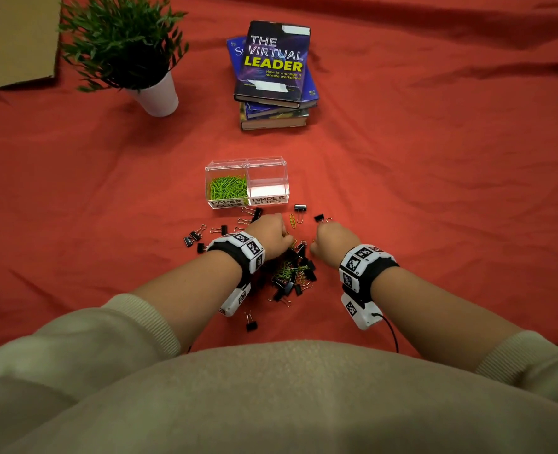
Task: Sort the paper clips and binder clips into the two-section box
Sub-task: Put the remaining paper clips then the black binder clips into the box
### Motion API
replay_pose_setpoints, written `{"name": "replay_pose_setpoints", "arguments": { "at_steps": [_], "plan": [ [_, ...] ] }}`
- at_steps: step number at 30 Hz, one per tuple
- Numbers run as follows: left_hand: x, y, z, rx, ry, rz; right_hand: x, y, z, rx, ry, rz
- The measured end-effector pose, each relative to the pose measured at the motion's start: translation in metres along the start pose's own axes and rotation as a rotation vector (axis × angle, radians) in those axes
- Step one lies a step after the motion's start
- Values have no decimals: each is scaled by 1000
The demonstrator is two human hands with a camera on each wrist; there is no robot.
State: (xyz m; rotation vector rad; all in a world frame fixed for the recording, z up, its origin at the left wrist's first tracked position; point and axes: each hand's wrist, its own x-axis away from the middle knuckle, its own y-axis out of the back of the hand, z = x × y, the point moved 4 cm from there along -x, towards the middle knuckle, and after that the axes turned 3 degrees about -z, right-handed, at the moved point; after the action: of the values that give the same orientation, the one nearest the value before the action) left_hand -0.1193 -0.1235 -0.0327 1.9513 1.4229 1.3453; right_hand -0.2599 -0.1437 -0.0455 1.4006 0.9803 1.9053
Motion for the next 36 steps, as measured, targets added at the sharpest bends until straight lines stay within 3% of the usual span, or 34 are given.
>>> {"name": "replay_pose_setpoints", "arguments": {
  "at_steps": [4, 9, 14, 18, 23, 25, 32, 36],
  "plan": [
    [-1, -10, 2, -144, -45, 35, 0, 3, -2, -152, -2, 2],
    [-5, -19, -3, -256, -71, 35, -7, 20, -14, -648, -59, -63],
    [-5, -23, -3, -300, -82, 64, -23, 29, -5, -909, -141, 31],
    [-4, -21, 2, -324, -103, 68, -29, 31, 20, -789, -109, 59],
    [1, -18, 11, -348, -95, 53, -33, 24, 42, -235, -13, -52],
    [5, -13, 14, -306, -87, 34, -30, 22, 46, -115, 11, -76],
    [15, 29, 30, 147, 0, -88, -24, 13, 51, -57, 3, -39],
    [10, 60, 49, 328, 87, -199, -20, 5, 54, -132, 64, 59]
  ]
}}
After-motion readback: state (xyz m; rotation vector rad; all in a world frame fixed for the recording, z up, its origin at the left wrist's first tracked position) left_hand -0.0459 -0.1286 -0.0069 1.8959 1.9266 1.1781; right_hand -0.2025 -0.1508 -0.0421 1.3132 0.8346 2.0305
